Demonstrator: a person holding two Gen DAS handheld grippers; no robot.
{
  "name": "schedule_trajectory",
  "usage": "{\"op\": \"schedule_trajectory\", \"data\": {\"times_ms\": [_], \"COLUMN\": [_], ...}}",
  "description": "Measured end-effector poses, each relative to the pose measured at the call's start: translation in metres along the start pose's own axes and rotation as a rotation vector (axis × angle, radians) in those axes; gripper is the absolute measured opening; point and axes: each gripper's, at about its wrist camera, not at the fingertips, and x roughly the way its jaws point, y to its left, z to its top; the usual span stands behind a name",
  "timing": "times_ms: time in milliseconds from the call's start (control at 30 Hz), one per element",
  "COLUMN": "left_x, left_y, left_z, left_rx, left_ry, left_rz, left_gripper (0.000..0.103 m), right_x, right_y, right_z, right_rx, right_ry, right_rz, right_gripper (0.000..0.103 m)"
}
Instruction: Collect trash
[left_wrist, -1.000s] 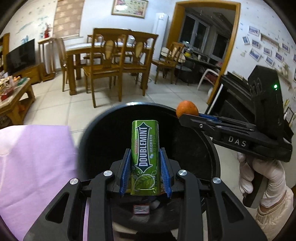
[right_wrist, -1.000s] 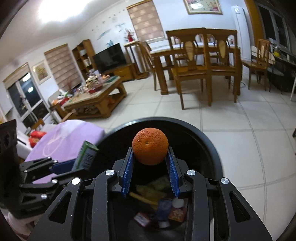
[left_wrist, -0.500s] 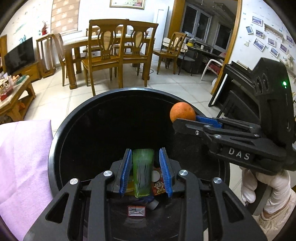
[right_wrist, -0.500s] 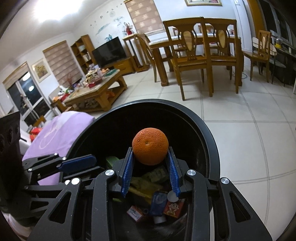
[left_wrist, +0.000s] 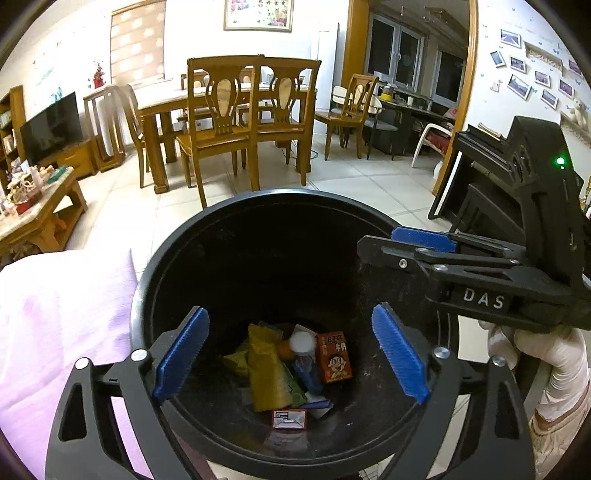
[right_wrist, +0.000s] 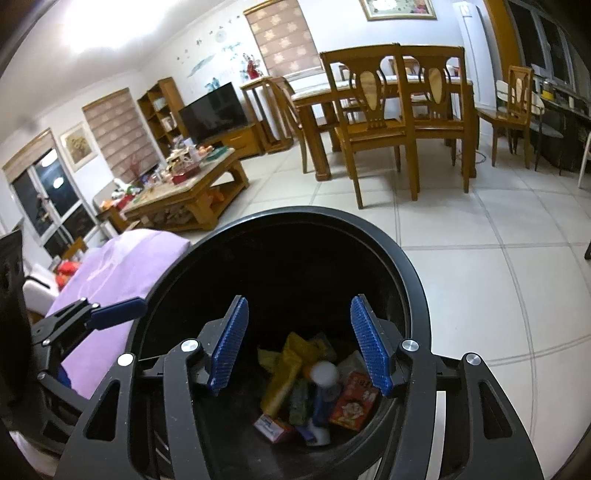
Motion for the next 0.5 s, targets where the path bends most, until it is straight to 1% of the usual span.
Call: {"op": "schedule_trajectory", "data": {"times_ms": [33, 67, 100, 167, 200, 233, 267, 300, 400, 500], "left_x": [-0.004, -0.005, -0.008, -0.014, -0.017, -0.019, -0.023, -0.025, -0.037, -0.051], "left_y": [0.002, 0.002, 0.003, 0.006, 0.008, 0.01, 0.012, 0.013, 0.02, 0.028], "left_z": [-0.001, -0.001, 0.0, -0.002, -0.003, -0.003, -0.004, -0.005, -0.01, -0.016], "left_rx": [-0.002, -0.003, -0.004, -0.004, -0.004, -0.006, -0.011, -0.017, -0.025, -0.028], "left_ry": [-0.007, -0.012, -0.018, -0.027, -0.031, -0.033, -0.036, -0.04, -0.062, -0.095], "left_rz": [0.006, 0.009, 0.01, 0.012, 0.012, 0.013, 0.012, 0.01, 0.007, 0.027], "left_gripper": [0.095, 0.097, 0.097, 0.097, 0.097, 0.097, 0.097, 0.097, 0.097, 0.097], "right_x": [-0.001, -0.003, -0.004, -0.005, -0.005, -0.006, -0.006, -0.006, -0.004, 0.002], "right_y": [0.002, 0.005, 0.007, 0.012, 0.016, 0.02, 0.023, 0.026, 0.039, 0.051], "right_z": [0.0, -0.002, -0.002, -0.002, -0.002, -0.003, -0.003, -0.001, 0.002, 0.005], "right_rx": [0.002, 0.006, 0.009, 0.008, 0.009, 0.011, 0.018, 0.025, 0.024, 0.033], "right_ry": [-0.002, -0.007, -0.013, -0.014, -0.011, -0.009, -0.009, -0.011, 0.0, 0.023], "right_rz": [-0.001, -0.004, -0.007, -0.01, -0.011, -0.011, -0.013, -0.016, -0.042, -0.055], "right_gripper": [0.064, 0.07, 0.074, 0.078, 0.084, 0.092, 0.096, 0.098, 0.098, 0.098]}}
